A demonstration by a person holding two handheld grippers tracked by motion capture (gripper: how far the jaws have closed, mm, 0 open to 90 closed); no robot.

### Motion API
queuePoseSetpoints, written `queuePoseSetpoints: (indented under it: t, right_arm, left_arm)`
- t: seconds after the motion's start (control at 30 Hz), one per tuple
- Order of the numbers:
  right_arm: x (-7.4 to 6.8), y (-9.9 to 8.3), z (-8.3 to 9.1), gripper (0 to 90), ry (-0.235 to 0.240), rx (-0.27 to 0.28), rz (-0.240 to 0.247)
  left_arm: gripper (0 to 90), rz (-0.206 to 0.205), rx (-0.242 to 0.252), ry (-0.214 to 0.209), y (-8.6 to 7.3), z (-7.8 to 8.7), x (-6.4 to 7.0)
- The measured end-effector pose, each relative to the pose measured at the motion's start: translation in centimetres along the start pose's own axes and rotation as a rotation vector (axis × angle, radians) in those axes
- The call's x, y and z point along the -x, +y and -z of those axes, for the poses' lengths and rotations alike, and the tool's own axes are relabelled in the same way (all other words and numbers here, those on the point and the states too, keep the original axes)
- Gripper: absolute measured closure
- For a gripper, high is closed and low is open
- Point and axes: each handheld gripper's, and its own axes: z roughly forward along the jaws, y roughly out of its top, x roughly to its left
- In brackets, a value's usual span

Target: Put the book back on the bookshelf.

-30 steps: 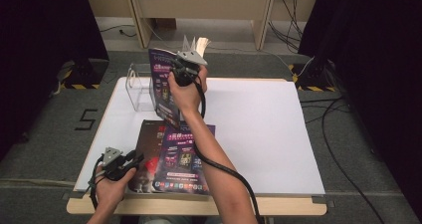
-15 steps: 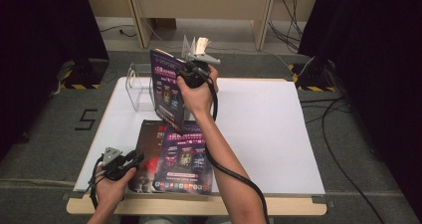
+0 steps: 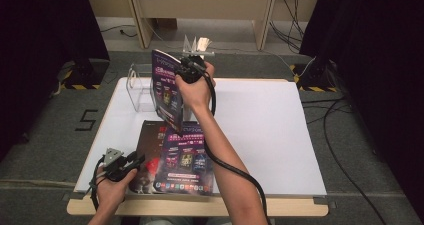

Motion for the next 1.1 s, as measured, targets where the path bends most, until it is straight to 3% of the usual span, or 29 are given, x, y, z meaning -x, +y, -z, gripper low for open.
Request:
queuePoseSetpoints:
  t: [0.2,0.33,0.57,0.9,1.1]
  right_arm:
    - [-1.1,0.2,0.7,84.0,0.016,0.055,0.009]
    - [-2.2,0.7,1.0,84.1,-0.011,0.107,0.064]
    - [-2.4,1.6,1.0,84.1,-0.008,0.189,0.048]
    - [-2.3,2.6,-0.3,84.1,-0.035,0.255,0.030]
    - [-2.6,2.8,-2.2,84.0,-0.058,0.278,0.038]
  left_arm:
    - [61.1,-0.001,0.001,-0.003,0.0,0.0,0.2]
    - [61.1,-0.002,0.002,-0.002,0.0,0.1,0.1]
    - [61.2,0.004,0.007,0.000,0.0,0.1,0.0]
    - [61.2,0.004,0.007,-0.001,0.0,0.1,-0.1]
    - [61.2,0.004,0.009,-0.001,0.0,0.2,-0.1]
